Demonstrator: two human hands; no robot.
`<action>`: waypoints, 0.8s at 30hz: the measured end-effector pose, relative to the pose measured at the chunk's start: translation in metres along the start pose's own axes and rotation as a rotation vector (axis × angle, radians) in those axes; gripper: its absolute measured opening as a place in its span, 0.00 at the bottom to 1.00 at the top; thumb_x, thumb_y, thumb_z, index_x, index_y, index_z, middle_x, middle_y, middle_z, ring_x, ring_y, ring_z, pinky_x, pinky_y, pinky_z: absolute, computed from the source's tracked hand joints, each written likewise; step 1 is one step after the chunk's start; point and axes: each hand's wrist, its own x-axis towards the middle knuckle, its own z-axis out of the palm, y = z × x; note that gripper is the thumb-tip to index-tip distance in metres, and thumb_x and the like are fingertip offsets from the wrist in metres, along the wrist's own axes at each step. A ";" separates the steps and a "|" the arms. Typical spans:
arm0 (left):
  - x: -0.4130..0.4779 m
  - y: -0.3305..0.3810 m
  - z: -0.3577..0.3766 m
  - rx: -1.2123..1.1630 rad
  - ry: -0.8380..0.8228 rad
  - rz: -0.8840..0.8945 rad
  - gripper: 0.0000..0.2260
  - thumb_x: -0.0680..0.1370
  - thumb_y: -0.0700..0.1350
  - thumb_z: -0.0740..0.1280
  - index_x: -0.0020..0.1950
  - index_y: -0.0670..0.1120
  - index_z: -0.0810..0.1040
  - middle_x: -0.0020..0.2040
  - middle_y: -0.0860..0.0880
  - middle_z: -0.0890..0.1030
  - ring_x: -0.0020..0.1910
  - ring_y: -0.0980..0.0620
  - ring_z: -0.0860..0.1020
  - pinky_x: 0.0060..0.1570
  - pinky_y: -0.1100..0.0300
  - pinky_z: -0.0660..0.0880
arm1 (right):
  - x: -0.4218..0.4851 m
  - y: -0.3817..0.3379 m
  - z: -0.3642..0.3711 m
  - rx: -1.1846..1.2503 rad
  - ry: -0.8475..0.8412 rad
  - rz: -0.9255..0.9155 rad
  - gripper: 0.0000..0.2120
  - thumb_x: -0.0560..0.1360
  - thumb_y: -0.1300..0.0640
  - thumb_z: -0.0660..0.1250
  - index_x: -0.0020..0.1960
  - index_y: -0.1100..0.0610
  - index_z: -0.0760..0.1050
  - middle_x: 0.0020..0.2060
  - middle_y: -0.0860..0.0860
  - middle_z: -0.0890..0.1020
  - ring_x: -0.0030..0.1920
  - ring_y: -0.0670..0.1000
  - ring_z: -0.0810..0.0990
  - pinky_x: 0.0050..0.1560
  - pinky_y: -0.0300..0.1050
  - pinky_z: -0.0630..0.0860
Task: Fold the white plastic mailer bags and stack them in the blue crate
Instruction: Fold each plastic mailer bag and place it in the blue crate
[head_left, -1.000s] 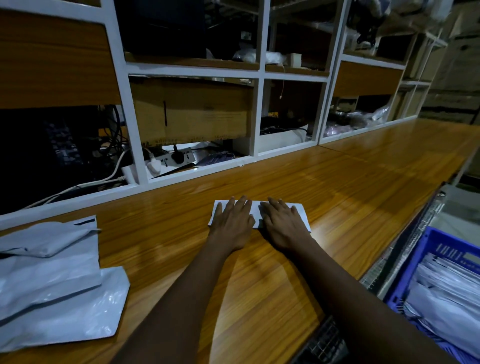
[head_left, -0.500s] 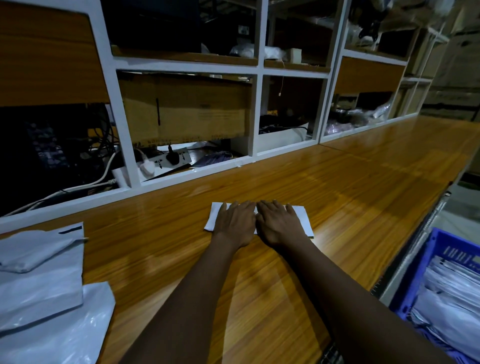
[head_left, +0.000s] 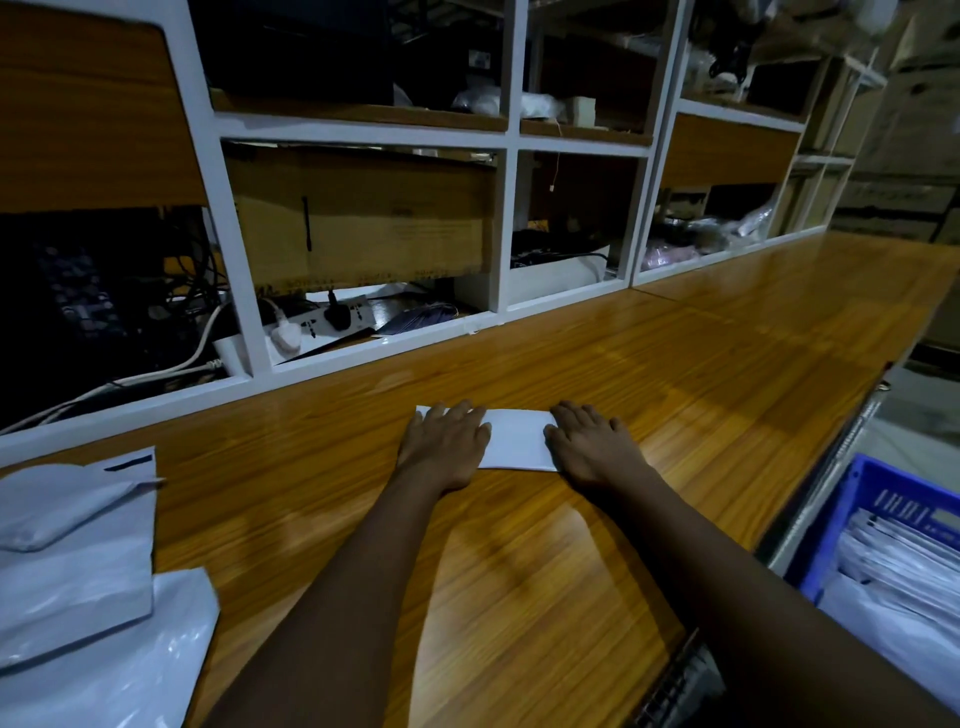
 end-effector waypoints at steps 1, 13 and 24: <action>0.000 -0.002 0.000 -0.046 0.000 -0.016 0.23 0.86 0.52 0.47 0.81 0.51 0.52 0.81 0.48 0.52 0.79 0.44 0.52 0.76 0.43 0.52 | 0.000 0.003 0.001 0.011 -0.019 0.007 0.25 0.85 0.47 0.46 0.78 0.57 0.55 0.80 0.58 0.52 0.79 0.62 0.51 0.73 0.67 0.54; -0.050 -0.006 -0.011 -0.111 -0.016 -0.123 0.28 0.83 0.61 0.41 0.81 0.54 0.38 0.80 0.47 0.37 0.79 0.45 0.39 0.74 0.39 0.37 | -0.038 0.001 0.000 -0.004 0.118 0.064 0.34 0.78 0.43 0.38 0.73 0.61 0.66 0.75 0.63 0.63 0.74 0.68 0.61 0.68 0.68 0.64; -0.087 0.003 -0.011 -0.132 -0.118 -0.069 0.28 0.83 0.63 0.43 0.81 0.56 0.39 0.80 0.52 0.36 0.79 0.46 0.38 0.75 0.39 0.40 | -0.068 -0.016 0.006 -0.017 0.089 -0.096 0.51 0.70 0.34 0.20 0.73 0.57 0.63 0.80 0.59 0.52 0.78 0.65 0.52 0.70 0.66 0.58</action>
